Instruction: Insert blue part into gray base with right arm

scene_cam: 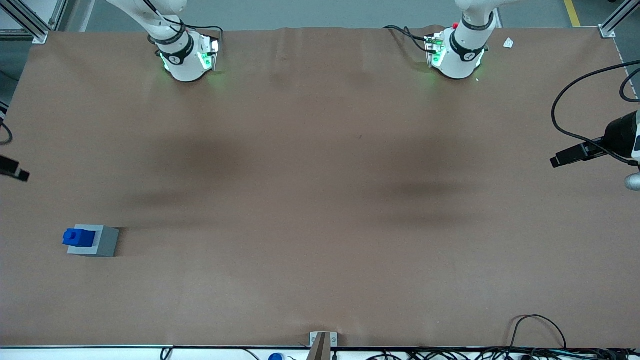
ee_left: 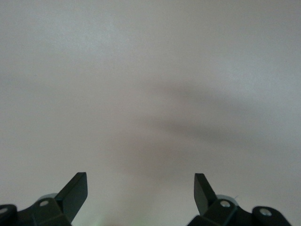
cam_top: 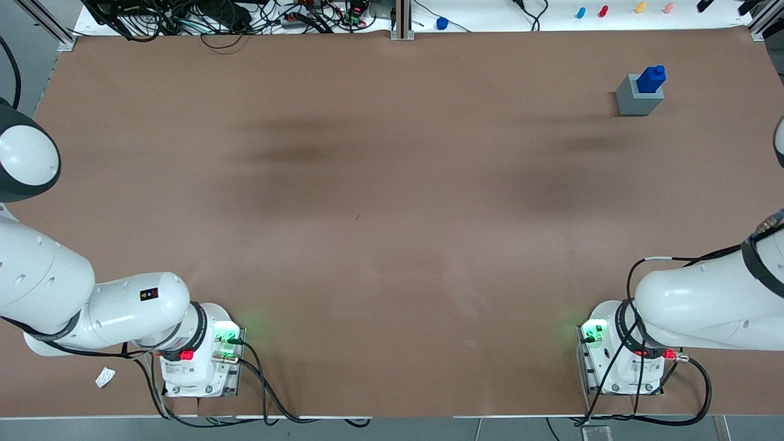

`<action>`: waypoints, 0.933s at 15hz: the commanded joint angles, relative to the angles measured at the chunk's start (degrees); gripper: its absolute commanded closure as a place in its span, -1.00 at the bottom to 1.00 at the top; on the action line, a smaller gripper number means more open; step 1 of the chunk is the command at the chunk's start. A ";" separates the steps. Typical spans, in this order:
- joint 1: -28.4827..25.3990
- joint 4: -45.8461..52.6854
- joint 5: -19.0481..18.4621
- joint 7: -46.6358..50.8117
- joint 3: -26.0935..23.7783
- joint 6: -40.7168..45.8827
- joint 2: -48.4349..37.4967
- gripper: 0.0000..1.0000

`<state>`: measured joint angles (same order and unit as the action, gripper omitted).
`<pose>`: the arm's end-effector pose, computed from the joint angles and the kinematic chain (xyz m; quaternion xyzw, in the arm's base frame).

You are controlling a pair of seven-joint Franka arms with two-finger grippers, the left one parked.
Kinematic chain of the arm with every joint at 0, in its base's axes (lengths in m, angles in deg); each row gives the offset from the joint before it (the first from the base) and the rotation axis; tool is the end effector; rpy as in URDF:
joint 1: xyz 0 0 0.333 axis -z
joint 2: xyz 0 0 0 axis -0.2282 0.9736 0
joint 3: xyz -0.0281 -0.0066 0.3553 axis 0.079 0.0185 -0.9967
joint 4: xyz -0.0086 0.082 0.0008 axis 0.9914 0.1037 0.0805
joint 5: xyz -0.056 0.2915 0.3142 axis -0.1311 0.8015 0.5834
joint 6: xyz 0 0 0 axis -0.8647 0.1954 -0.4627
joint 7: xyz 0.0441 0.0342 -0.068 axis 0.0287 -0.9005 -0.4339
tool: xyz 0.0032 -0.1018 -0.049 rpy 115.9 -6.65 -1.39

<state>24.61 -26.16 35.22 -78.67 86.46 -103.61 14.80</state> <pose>0.6404 -0.1562 0.6327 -0.9985 0.0260 -0.0174 0.0454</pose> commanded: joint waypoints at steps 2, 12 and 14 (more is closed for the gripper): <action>-8.23 -3.63 -5.37 11.29 -0.23 2.37 -6.19 -1.00; -13.62 -10.38 -7.49 17.99 -0.23 -2.89 -10.83 -1.00; -13.44 -11.45 -7.49 17.90 -0.15 -3.78 -11.46 -1.00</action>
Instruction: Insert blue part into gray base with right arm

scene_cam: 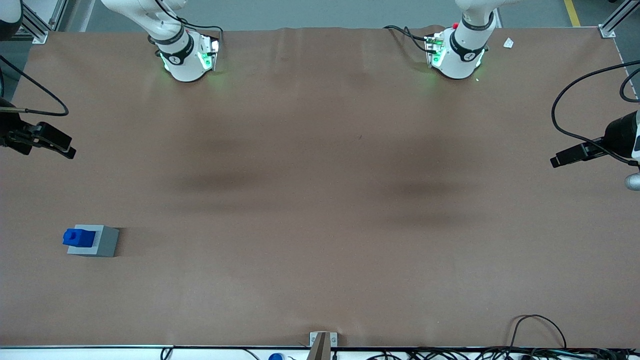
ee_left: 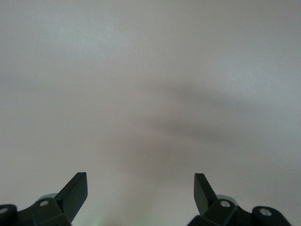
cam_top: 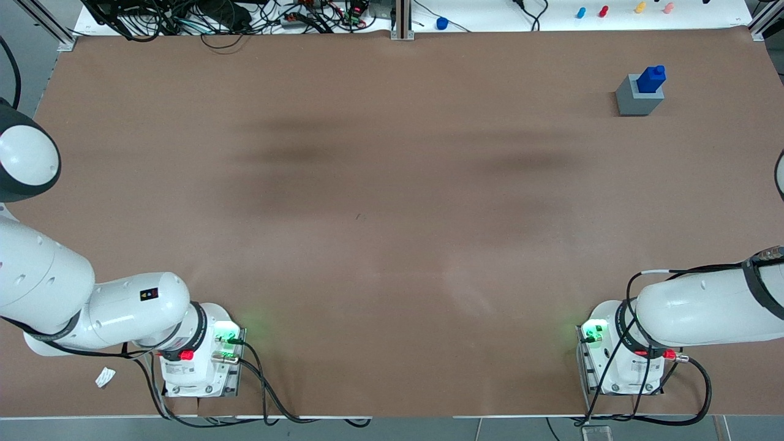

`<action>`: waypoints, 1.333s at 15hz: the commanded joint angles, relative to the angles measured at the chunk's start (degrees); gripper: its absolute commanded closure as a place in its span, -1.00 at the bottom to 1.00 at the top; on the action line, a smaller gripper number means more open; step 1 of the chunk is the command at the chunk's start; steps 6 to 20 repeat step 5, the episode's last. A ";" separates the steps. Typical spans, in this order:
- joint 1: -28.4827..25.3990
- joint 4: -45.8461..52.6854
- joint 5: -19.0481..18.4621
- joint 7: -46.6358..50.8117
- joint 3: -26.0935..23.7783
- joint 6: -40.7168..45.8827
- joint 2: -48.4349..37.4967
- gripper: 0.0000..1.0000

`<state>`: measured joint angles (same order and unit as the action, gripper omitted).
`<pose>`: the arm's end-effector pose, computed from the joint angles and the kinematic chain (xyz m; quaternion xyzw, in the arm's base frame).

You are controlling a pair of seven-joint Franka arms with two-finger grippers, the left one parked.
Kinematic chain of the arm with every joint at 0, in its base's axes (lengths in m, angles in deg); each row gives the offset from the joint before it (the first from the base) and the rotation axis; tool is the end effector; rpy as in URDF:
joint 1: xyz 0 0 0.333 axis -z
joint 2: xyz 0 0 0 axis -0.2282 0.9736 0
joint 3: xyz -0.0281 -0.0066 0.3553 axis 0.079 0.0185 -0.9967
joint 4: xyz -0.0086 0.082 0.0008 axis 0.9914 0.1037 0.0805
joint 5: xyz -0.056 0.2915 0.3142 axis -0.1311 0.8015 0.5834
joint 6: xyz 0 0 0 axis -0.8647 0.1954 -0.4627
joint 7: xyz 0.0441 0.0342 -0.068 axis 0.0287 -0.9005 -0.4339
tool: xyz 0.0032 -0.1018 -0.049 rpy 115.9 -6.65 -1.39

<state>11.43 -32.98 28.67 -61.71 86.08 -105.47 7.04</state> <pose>0.6162 -0.0163 0.6599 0.9980 -0.0547 0.0307 0.0037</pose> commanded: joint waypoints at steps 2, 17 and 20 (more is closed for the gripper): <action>-0.18 -4.11 -0.94 0.94 0.24 -1.57 -3.53 -1.00; -0.18 -3.75 -0.94 0.85 0.32 -1.22 -3.53 -1.00; -0.18 -3.75 -0.94 0.85 0.32 -1.22 -3.53 -1.00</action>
